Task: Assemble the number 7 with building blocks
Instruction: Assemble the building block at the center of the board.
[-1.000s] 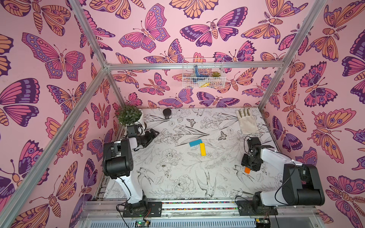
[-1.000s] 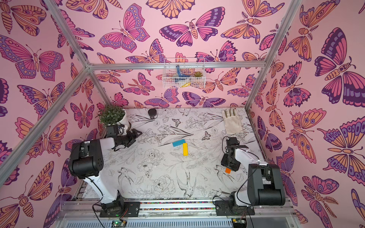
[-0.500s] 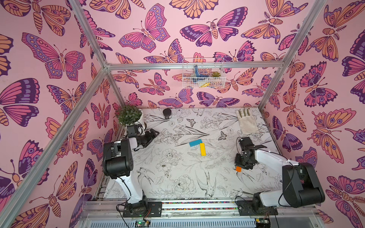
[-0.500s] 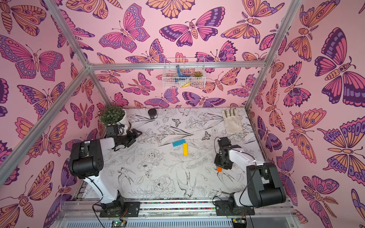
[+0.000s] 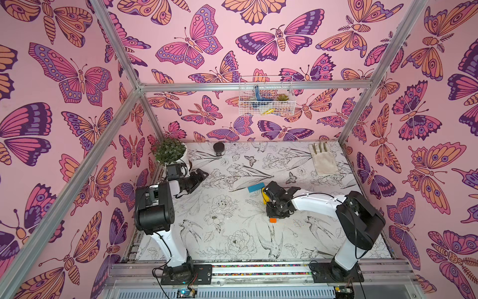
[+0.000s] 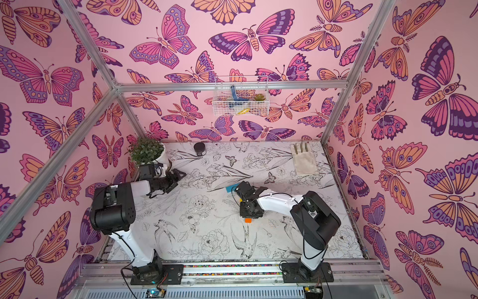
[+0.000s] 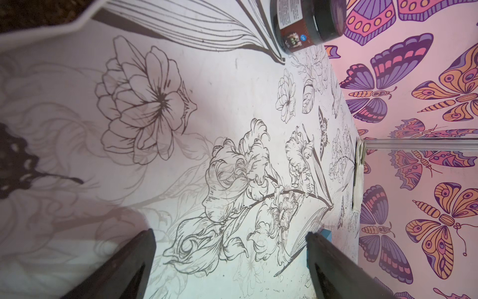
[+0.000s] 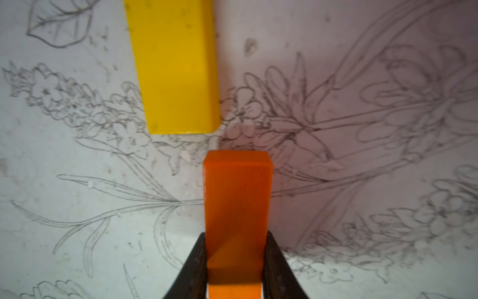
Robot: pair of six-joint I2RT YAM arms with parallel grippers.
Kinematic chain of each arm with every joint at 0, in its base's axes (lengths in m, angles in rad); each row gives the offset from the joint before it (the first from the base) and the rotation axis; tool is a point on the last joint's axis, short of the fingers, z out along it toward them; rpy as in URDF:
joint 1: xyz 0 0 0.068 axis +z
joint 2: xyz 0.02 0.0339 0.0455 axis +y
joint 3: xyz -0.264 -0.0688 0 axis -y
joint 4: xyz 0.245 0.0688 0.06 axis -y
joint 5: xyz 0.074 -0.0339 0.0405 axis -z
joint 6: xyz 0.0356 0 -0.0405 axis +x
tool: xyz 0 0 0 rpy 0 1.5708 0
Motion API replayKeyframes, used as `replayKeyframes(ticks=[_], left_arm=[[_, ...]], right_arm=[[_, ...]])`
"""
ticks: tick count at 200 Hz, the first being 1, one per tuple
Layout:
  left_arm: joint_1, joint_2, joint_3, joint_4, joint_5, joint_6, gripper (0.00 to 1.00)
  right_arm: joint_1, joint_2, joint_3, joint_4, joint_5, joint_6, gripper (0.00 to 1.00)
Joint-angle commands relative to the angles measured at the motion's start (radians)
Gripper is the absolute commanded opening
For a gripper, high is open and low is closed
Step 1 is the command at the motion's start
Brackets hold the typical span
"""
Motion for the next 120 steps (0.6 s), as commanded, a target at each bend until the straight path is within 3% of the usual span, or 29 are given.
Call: replayKeyframes(ticks=[1,46,120], left_arm=[[0.004,0.042,-0.009,-0.03,-0.007,-0.004,0.96],[0.003,0.043,-0.007,-0.028,-0.005,-0.008,0.96],[0.003,0.038,-0.01,-0.028,-0.007,-0.005,0.96]], right_arm=[[0.029,0.053,-0.039,-0.042,-0.018,0.053,0.22],[0.048,0.01,-0.054,-0.046,-0.011,0.063,0.22],[0.074,0.111,0.054,-0.116,-0.007,0.001,0.22]])
